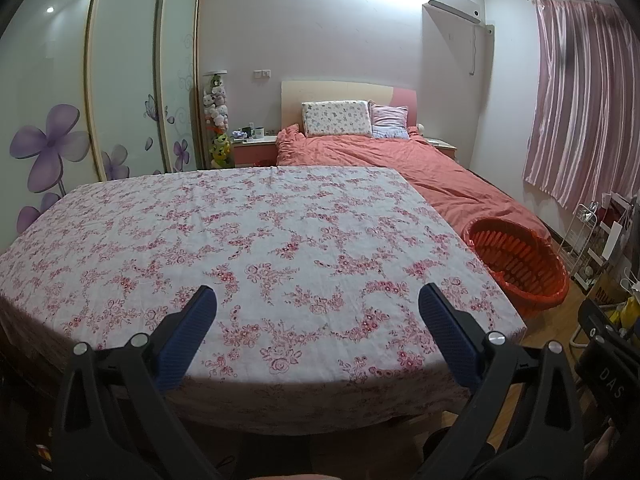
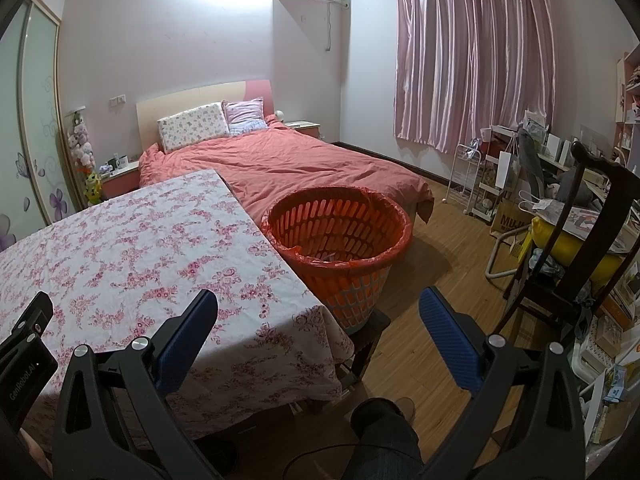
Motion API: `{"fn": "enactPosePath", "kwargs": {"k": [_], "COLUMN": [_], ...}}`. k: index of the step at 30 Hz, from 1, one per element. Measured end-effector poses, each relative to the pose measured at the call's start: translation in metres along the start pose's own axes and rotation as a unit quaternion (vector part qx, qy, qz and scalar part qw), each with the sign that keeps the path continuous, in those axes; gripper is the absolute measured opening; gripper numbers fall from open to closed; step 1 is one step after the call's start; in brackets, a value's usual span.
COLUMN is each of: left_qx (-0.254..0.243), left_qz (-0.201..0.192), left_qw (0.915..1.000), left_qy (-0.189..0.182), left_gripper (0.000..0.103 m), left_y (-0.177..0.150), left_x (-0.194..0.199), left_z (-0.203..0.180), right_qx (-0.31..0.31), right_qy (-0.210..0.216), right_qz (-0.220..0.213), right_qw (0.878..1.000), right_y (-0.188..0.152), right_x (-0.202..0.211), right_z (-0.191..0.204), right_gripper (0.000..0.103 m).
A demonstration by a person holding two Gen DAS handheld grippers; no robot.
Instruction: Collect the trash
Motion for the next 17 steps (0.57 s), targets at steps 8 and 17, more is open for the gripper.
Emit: {"fn": "enactPosePath", "kwargs": {"k": [8, 17], "left_qx": [-0.002, -0.002], "left_qz": [-0.001, 0.000], "left_qw": [1.0000, 1.0000], "left_qy": [0.001, 0.001], "left_gripper": [0.099, 0.099], "left_y": [-0.0050, -0.0043], "left_x": [0.0012, 0.0003], "left_z": [0.0006, 0.0014], "right_qx": [0.000, 0.001], "right_qy": [0.000, 0.000], "right_qz": [0.000, 0.000], "right_qw": [1.000, 1.000], "right_y": [-0.0002, 0.0000], "right_x": [0.0002, 0.0003], "right_z": [0.0001, 0.0005], "right_gripper": [0.100, 0.100]}}
Point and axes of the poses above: each gripper's, at about its wrist camera, not at the fingertips, and x roughly against the way its jaws point, z to its left, y to its top, the point moved 1 cm from there along -x, roughly the way its jaws point, and after that the axes turned 12 degrees about -z, right-handed, at the moved point
